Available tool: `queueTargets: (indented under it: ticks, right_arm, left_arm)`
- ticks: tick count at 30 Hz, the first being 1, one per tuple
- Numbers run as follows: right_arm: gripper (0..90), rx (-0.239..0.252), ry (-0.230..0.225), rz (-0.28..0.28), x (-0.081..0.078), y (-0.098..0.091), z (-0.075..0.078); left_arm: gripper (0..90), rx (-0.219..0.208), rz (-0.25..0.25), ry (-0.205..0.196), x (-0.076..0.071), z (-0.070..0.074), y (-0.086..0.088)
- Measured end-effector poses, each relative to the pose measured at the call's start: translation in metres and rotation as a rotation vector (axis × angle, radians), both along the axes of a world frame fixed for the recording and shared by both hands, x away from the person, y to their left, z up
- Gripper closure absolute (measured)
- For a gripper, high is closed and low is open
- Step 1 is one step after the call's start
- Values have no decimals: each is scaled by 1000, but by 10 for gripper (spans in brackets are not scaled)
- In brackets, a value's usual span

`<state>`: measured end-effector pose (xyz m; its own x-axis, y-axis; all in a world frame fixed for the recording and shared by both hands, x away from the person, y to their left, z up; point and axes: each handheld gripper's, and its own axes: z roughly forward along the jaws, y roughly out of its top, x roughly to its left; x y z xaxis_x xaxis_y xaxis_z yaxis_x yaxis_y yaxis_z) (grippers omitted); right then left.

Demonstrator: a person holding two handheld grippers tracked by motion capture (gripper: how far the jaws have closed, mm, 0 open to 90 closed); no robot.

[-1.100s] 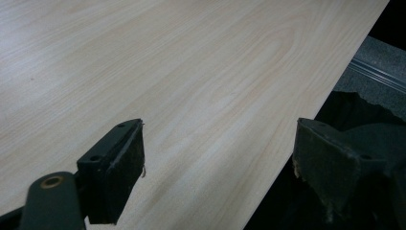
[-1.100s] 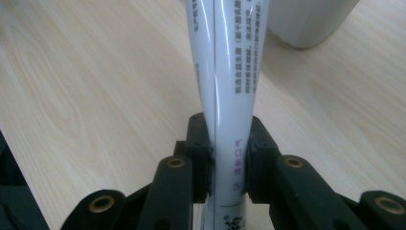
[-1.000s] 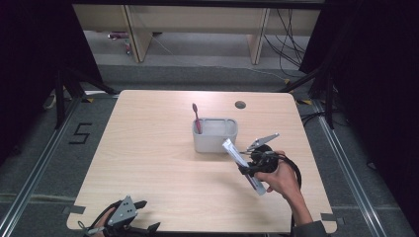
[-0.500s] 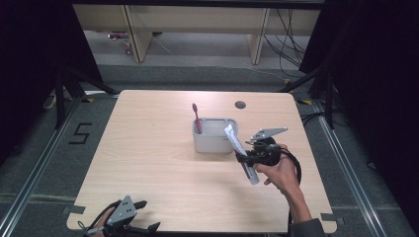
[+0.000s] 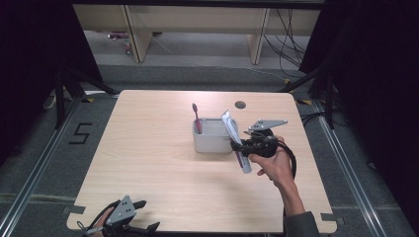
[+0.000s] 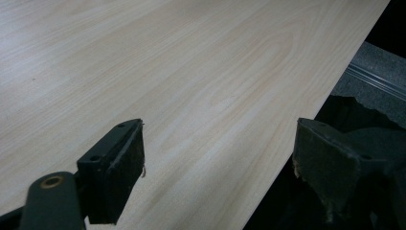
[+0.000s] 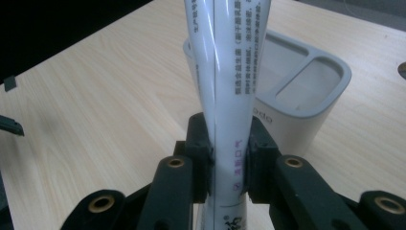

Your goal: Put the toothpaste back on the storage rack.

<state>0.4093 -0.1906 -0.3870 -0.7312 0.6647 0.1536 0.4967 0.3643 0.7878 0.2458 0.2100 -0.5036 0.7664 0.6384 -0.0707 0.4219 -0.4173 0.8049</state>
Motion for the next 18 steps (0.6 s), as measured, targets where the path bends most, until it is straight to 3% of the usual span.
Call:
queueTargets:
  ticks: [1,2,4,5,6,7,8,12,13,14,16,17,18]
  right_arm:
    - [758,6,20,-28,-1,1,2]
    - [758,24,7,-22,0,2,2]
    - [758,41,6,-19,2,5,5]
    - [758,31,-17,-15,5,4,6]
    - [758,55,-18,-27,5,7,6]
    - [758,58,-8,-25,6,7,8]
    - [758,43,-40,-10,8,8,9]
    - [758,75,-31,-37,11,15,14]
    - [758,59,-68,-36,14,15,15]
    - [758,77,-68,-46,14,18,16]
    - [758,71,-81,-44,18,20,18]
    - [758,75,-61,-56,18,21,20]
    - [758,74,-92,-53,21,22,21]
  left_arm:
    - [180,2,-2,2,0,0,0]
    - [180,20,-13,6,0,1,1]
    - [180,6,0,9,0,0,0]
    - [180,-6,2,7,0,0,0]
    - [180,9,-6,5,0,0,1]
    - [180,-5,2,6,0,0,0]
    - [180,4,4,11,-1,0,0]
    - [180,14,-5,6,0,1,1]
    - [180,2,2,4,0,0,0]
    - [180,19,-10,2,1,1,2]
    - [180,-2,1,10,-1,1,0]
    - [180,-2,1,10,-1,1,0]
    - [180,-5,4,11,-1,1,0]
